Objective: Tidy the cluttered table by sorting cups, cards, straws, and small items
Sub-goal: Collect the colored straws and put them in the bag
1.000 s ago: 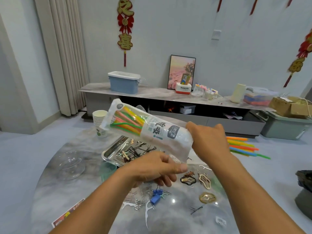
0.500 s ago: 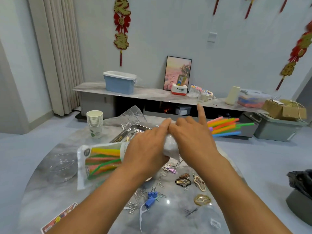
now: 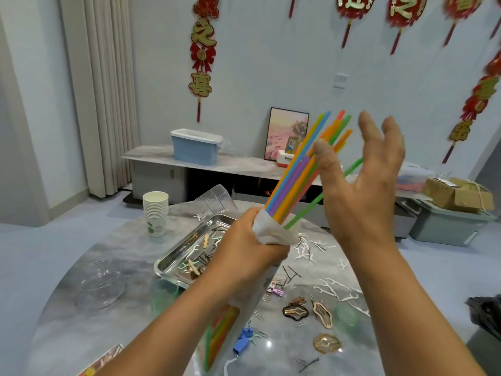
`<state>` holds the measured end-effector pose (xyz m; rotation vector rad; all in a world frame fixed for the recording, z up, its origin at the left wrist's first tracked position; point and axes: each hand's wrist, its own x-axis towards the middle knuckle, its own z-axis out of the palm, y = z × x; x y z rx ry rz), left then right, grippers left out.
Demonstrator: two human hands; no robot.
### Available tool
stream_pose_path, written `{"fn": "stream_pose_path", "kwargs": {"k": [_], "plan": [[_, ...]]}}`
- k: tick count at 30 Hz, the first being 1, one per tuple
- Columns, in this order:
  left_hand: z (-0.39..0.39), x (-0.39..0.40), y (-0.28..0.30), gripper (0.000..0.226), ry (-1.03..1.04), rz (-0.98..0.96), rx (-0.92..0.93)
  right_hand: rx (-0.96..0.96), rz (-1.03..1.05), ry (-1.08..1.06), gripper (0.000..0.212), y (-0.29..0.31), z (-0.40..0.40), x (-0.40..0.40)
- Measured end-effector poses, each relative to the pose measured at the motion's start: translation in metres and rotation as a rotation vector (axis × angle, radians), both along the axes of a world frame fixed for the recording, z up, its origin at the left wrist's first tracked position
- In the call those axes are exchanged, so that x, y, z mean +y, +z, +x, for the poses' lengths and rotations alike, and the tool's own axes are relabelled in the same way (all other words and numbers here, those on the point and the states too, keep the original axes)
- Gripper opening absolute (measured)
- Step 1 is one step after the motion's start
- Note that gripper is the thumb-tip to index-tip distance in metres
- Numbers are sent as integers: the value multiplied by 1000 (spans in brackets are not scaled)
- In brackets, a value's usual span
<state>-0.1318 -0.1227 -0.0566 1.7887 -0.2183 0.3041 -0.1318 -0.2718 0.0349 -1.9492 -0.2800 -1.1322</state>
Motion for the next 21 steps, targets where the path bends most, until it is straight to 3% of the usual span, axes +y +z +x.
{"fn": "stream_pose_path", "kwargs": {"k": [4, 9, 11, 13, 15, 21], "plan": [[2, -8, -10, 38, -60, 8, 21, 42, 281, 27, 112, 4, 8, -4], [2, -13, -17, 38, -87, -39, 56, 30, 593, 86, 112, 6, 20, -19], [3, -13, -18, 37, -80, -52, 63, 27, 728, 243, 95, 9, 21, -18], [3, -13, -19, 39, -80, -60, 71, 61, 826, 474, 55, 9, 22, -11], [4, -13, -19, 41, -92, -109, 80, 147, 762, 549, 21, 3, 21, -2], [7, -8, -20, 65, -71, -261, 46, 376, 444, 609, 17, -24, 16, 21]]}}
